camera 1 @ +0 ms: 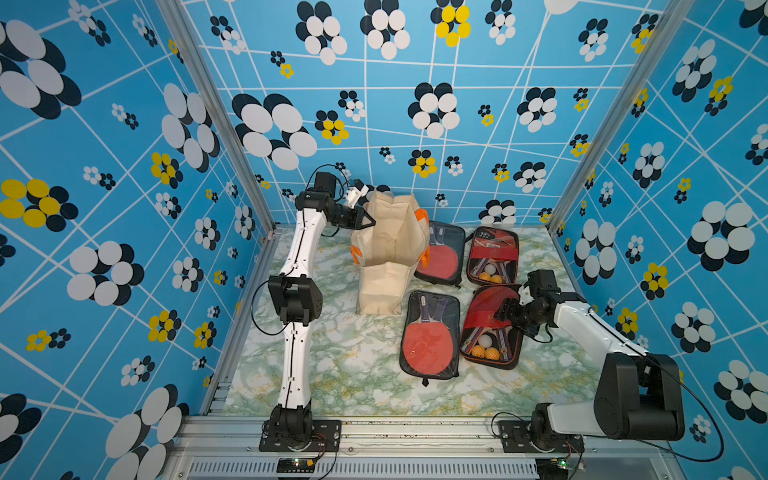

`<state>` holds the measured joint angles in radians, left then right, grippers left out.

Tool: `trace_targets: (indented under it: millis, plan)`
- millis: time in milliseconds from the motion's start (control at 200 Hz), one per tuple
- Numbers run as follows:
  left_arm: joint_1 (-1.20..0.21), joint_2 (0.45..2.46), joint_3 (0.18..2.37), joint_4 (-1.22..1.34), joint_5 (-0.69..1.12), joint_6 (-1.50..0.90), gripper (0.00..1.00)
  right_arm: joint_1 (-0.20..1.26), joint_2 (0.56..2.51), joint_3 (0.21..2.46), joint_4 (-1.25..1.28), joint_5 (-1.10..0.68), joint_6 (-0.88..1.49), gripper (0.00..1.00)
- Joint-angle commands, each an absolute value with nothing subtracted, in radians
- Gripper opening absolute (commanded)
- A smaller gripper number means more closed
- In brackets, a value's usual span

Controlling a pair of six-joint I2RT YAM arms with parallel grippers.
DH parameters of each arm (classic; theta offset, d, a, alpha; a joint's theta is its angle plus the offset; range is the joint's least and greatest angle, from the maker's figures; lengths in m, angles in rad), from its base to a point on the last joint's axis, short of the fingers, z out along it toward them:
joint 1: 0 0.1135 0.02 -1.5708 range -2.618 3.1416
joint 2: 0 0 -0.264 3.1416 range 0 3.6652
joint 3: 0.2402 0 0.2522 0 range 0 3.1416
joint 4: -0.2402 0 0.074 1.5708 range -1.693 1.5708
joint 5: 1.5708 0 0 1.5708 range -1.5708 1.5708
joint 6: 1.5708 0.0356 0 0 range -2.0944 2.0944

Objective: Remove the ping pong set from the canvas bag
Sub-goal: Move the canvas bag to the center of the board.

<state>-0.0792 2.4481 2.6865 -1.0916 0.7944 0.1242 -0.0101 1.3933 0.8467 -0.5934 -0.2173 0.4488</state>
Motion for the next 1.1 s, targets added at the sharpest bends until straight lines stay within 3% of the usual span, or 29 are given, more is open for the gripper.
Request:
trace_targets:
  millis: [0, 155, 670, 875, 1094]
  plan:
    - [-0.056, 2.427, 2.719, -1.100, 0.816, 0.106, 0.32, -0.015, 1.411, 0.860, -0.622, -0.189, 0.445, 0.73]
    - [-0.020, 2.374, 2.716, -1.119, 0.822, 0.096, 0.41, -0.016, 1.418, 0.876, -0.634, -0.172, 0.442, 0.77]
    - [0.128, 2.159, 2.633, -1.154, 0.881, 0.086, 0.42, -0.071, 1.447, 0.918, -0.674, -0.136, 0.435, 0.84]
    - [0.198, 1.998, 2.326, -1.039, 0.856, 0.092, 0.42, -0.082, 1.433, 0.964, -0.724, -0.076, 0.426, 0.84]
    - [0.266, 1.775, 1.867, -0.778, 0.802, 0.057, 0.61, -0.082, 1.413, 1.017, -0.749, -0.055, 0.424, 0.85]
